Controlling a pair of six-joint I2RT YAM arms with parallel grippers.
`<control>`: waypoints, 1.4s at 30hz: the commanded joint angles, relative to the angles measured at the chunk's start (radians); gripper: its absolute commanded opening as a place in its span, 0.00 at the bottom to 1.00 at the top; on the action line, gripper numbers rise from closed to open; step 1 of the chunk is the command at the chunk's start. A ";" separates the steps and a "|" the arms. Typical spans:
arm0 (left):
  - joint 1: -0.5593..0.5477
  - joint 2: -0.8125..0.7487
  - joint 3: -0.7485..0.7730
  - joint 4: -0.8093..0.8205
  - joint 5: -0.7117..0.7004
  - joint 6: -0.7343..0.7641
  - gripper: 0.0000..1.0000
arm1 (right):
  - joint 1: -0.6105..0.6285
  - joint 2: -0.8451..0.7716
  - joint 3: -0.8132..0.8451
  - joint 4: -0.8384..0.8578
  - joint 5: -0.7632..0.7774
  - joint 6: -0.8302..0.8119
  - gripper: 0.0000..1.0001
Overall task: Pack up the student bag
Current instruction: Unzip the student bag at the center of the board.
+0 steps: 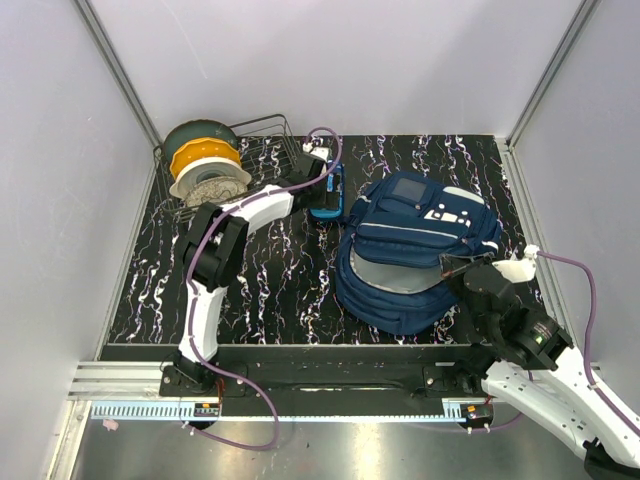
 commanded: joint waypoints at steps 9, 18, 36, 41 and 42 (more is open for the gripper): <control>-0.092 -0.127 -0.217 -0.048 0.035 0.038 0.87 | 0.000 -0.036 -0.003 0.077 0.026 0.031 0.00; -0.097 -0.234 -0.316 -0.105 -0.058 0.076 0.84 | -0.001 -0.054 -0.012 0.077 0.030 0.038 0.00; -0.043 -0.205 -0.181 0.033 0.179 -0.074 0.99 | 0.000 -0.077 -0.026 0.073 0.037 0.048 0.01; -0.021 -0.132 -0.155 0.048 0.190 -0.140 0.99 | 0.000 -0.085 -0.025 0.057 0.043 0.053 0.02; -0.018 -0.121 -0.152 0.058 0.187 -0.146 0.99 | 0.000 -0.087 -0.028 0.057 0.049 0.053 0.02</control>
